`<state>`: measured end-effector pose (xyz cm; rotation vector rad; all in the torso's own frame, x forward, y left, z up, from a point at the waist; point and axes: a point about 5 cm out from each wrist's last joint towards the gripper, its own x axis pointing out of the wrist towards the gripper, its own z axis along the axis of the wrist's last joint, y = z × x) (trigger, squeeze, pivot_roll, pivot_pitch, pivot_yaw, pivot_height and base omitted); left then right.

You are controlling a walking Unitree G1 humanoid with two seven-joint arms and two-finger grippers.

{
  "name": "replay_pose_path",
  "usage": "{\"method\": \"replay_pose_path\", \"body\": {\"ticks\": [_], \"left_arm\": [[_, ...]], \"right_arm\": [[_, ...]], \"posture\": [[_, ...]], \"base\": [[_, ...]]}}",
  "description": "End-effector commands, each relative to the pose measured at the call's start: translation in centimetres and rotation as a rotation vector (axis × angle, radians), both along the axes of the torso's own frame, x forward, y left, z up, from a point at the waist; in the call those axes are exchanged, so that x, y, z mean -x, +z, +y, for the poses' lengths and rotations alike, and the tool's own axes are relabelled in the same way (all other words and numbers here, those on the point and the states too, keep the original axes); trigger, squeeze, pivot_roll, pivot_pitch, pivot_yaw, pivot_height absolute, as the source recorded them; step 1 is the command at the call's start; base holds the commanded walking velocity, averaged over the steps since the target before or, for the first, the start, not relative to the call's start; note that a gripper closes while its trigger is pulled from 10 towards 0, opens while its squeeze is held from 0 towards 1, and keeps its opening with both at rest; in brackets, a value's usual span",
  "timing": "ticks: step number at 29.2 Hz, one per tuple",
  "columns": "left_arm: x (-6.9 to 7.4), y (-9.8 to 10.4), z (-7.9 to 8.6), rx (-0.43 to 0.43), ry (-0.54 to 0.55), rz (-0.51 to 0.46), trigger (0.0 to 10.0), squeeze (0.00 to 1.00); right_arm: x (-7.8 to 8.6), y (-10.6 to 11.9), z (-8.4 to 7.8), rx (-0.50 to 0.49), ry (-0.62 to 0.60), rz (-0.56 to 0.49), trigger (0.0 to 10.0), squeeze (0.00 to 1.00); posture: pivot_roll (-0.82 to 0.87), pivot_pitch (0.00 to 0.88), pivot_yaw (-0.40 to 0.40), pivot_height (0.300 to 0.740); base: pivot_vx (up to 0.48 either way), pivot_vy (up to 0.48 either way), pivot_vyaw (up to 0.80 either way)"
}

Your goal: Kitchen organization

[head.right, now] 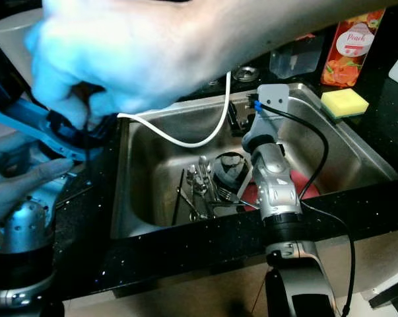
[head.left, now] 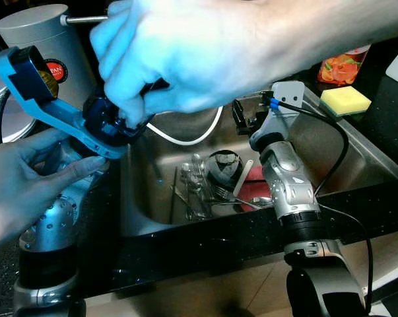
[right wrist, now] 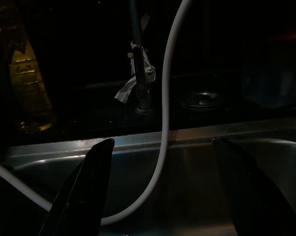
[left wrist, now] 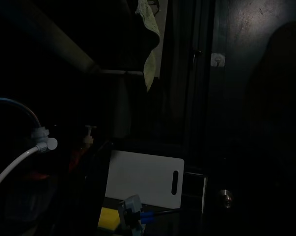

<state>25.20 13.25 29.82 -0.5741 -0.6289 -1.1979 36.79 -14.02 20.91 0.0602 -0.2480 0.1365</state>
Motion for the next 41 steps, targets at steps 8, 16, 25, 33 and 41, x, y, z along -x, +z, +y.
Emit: {"method": "replay_pose_path", "body": {"ticks": [8,16,25,33,41], "left_arm": [[-0.16,-0.13,-0.27,-0.001,-0.005,0.006,10.0,0.00],[-0.16,-0.09,-0.20,0.001,-0.004,0.005,10.0,0.00],[-0.12,-0.09,-0.15,0.000,-0.002,0.005,10.0,0.00],[-0.11,-0.12,-0.14,0.000,-0.001,0.007,10.0,0.00],[-0.10,-0.11,-0.14,0.000,0.000,0.006,10.0,0.00]], "right_arm": [[-0.09,0.29,0.30,-0.005,0.008,-0.010,10.0,0.00],[-0.08,0.31,0.31,-0.006,0.007,-0.010,10.0,0.00],[-0.06,0.27,0.33,-0.008,0.007,-0.009,10.0,0.00],[-0.05,0.25,0.31,-0.009,0.006,-0.009,10.0,0.00],[-0.04,0.27,0.30,-0.009,0.006,-0.009,10.0,0.00]], "posture": [[-0.08,0.000,0.089,0.740],[-0.08,0.000,0.089,0.740],[-0.08,0.000,0.091,0.740],[-0.08,0.000,0.090,0.740],[-0.08,0.000,0.089,0.740]], "base": [[0.000,0.000,0.00],[0.000,0.000,0.00],[0.000,0.000,0.00],[0.000,0.000,0.00],[0.000,0.000,0.00]]}}
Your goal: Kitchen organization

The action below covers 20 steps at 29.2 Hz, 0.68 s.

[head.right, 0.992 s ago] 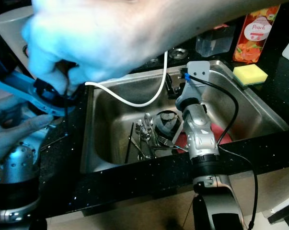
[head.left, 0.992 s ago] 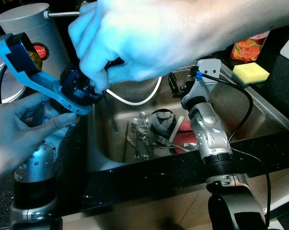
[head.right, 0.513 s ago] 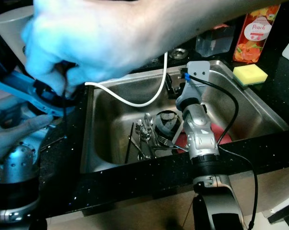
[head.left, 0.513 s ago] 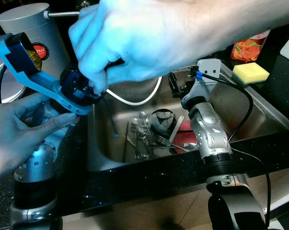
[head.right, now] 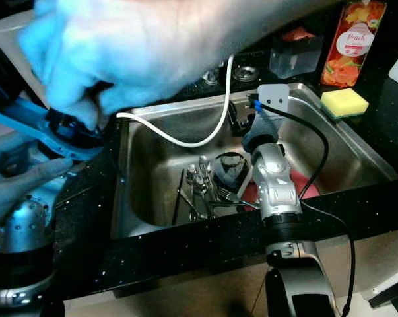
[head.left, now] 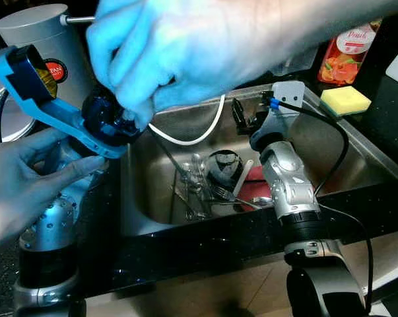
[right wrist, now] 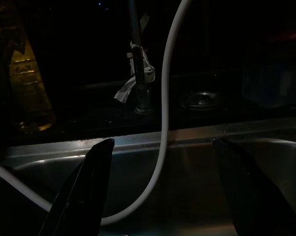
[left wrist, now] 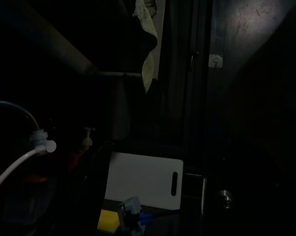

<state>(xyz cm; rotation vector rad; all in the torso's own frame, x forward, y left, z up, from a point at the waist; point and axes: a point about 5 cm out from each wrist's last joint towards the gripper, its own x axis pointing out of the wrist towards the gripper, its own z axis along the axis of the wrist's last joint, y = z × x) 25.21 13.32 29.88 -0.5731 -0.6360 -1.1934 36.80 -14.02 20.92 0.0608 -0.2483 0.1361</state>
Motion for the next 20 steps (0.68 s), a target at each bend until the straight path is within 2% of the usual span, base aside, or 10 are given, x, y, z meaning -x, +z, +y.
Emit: {"method": "replay_pose_path", "body": {"ticks": [1,20], "left_arm": [[-0.08,-0.17,-0.21,-0.004,-0.005,0.010,10.0,0.00],[-0.04,-0.15,-0.13,-0.004,-0.004,0.010,10.0,0.00]], "right_arm": [[-0.04,0.26,0.30,-0.009,0.006,-0.009,10.0,0.00],[-0.03,0.26,0.35,-0.010,0.006,-0.010,10.0,0.00]], "posture": [[-0.08,0.000,0.089,0.740],[-0.08,0.000,0.090,0.740]], "base": [[0.000,0.000,0.00],[0.000,0.000,0.00]]}}
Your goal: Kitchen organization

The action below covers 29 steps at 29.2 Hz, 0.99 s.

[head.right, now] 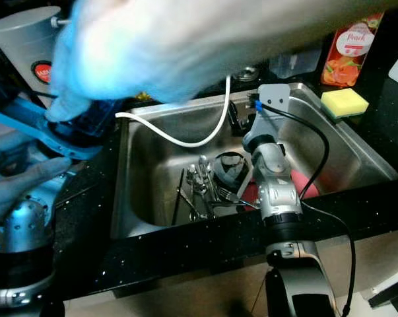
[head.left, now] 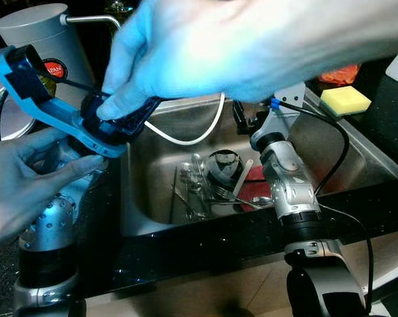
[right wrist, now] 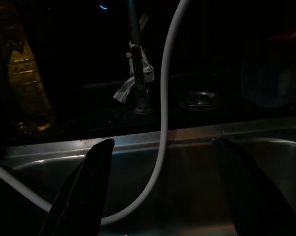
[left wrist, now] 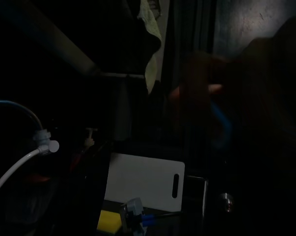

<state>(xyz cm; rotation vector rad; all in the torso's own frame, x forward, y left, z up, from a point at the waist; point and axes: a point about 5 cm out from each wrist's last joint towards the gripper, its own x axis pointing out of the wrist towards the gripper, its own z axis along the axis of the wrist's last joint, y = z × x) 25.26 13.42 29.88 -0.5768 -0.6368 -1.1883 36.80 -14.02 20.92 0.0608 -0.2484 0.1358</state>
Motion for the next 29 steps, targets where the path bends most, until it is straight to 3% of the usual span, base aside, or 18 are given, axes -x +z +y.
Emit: {"method": "replay_pose_path", "body": {"ticks": [1,29], "left_arm": [[0.01,-0.14,-0.23,-0.008,-0.008,0.007,10.0,0.00],[-0.19,-0.31,-0.21,-0.029,0.015,0.014,10.0,0.00]], "right_arm": [[-0.03,0.26,0.35,-0.010,0.006,-0.010,10.0,0.00],[0.01,0.67,0.23,-0.014,0.003,-0.024,10.0,0.00]], "posture": [[-0.08,0.000,0.091,0.740],[-0.08,0.000,0.090,0.740]], "base": [[0.000,0.000,0.00],[0.000,0.000,0.00]]}}
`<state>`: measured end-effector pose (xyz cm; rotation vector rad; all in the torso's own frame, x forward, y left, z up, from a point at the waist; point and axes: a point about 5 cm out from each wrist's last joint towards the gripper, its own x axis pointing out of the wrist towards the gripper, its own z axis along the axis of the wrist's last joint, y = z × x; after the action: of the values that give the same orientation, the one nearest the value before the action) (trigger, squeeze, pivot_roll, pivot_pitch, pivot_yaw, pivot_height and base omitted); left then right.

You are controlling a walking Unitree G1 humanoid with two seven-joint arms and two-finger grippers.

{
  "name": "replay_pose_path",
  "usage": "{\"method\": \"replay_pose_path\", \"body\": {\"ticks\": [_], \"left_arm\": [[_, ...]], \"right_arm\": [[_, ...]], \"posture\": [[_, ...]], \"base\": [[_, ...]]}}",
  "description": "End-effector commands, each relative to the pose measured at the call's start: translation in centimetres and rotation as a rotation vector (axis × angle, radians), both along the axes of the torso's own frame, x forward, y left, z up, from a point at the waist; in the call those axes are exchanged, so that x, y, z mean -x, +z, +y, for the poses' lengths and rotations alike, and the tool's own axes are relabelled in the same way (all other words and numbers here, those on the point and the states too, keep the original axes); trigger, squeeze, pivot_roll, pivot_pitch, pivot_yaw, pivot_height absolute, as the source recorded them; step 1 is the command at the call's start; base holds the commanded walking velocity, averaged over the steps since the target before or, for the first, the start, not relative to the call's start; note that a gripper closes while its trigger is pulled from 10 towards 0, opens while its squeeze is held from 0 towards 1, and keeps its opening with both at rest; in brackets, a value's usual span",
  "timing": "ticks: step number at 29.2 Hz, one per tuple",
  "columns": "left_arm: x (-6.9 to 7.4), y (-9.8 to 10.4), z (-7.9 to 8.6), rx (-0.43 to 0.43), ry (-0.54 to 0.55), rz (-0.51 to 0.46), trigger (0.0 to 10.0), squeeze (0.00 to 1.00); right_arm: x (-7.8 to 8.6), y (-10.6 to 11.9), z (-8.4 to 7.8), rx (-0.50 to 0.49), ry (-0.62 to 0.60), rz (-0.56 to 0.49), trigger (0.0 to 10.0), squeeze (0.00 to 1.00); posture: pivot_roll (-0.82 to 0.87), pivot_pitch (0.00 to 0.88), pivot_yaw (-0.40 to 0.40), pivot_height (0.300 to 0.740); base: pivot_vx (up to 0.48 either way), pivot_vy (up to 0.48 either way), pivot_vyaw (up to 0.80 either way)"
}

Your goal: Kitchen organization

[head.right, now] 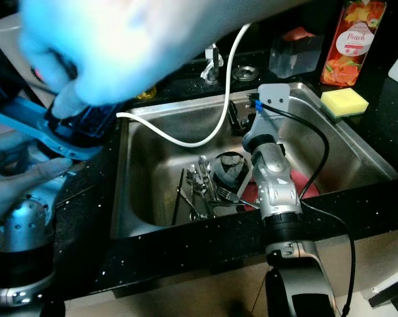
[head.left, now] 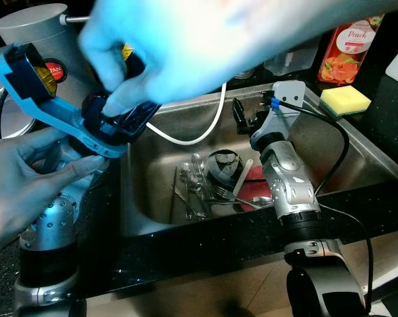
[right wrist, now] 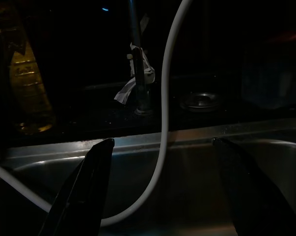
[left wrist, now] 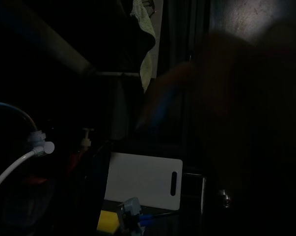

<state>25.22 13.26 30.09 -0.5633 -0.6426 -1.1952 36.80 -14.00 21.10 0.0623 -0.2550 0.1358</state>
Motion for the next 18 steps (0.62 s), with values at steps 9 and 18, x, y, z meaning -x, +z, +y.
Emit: {"method": "replay_pose_path", "body": {"ticks": [9,18], "left_arm": [[-0.9,-0.9,0.2,-0.101,0.126,-0.005,10.0,0.00],[-5.0,-2.4,3.9,-0.227,0.534,0.093,10.0,0.00]], "right_arm": [[0.4,1.7,-0.5,-0.033,-0.022,-0.081,10.0,0.00],[0.8,2.0,-1.3,-0.022,-0.052,-0.103,10.0,0.00]], "posture": [[-0.08,0.000,0.093,0.740],[-0.08,0.000,0.109,0.740]], "base": [[0.000,0.000,0.00],[0.000,0.000,0.00]]}}
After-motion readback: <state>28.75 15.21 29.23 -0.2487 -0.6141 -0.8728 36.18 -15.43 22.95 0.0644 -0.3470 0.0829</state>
